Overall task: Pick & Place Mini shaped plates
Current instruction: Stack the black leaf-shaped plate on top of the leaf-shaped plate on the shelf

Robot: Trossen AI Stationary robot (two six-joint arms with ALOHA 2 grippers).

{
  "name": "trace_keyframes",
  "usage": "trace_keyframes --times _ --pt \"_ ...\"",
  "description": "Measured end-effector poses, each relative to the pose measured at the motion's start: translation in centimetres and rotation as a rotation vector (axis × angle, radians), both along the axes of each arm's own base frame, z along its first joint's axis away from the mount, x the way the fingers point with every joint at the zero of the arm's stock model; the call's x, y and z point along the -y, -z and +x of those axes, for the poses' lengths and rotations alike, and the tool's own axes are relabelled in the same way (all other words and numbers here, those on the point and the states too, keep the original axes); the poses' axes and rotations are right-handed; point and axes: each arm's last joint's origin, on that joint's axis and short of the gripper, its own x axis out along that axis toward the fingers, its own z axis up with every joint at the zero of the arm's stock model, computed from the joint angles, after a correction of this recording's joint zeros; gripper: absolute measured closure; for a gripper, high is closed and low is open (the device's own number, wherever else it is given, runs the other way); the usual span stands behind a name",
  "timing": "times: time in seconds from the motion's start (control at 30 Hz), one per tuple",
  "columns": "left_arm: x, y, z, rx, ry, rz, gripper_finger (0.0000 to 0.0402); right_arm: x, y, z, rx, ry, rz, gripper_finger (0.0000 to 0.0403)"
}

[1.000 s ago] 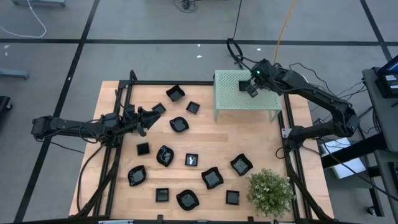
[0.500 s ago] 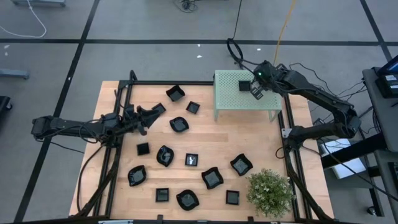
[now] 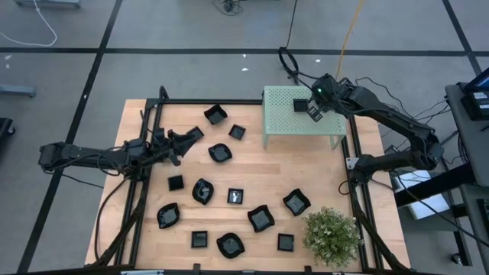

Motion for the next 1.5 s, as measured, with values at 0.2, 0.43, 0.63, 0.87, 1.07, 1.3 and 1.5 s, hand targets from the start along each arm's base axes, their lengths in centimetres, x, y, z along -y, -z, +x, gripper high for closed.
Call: trace_keyframes --times 0.2,0.43,0.63,0.87,1.07,1.3,1.5 --pt "0.0 0.0 0.0 0.019 0.009 -0.044 0.0227 -1.1 -1.4 0.1 0.085 -0.051 -0.071 0.0294" --pt "0.1 0.0 0.1 0.009 0.028 -0.011 0.0227 -2.8 -3.6 0.2 0.196 -0.155 -0.187 0.0299" --pt "0.0 -2.0 0.3 -0.011 -0.005 0.159 0.0227 -3.7 -4.5 0.2 0.254 -0.193 -0.231 0.0297" --pt "-0.5 -4.6 2.2 -0.232 -0.024 0.212 0.0227 -3.7 -4.5 0.3 0.262 -0.194 -0.237 0.0297" --pt "-0.9 -4.4 5.3 -0.624 0.089 0.108 0.0227 -3.6 -4.5 0.3 0.261 -0.193 -0.238 0.0296" --pt "-0.9 -2.3 9.6 -0.886 0.359 0.266 0.0227 -3.6 -4.5 0.3 0.261 -0.192 -0.238 0.0298" --pt "-1.1 0.4 11.5 -1.052 0.472 0.456 0.0227 -3.6 -4.5 0.3 0.260 -0.192 -0.238 0.0298"
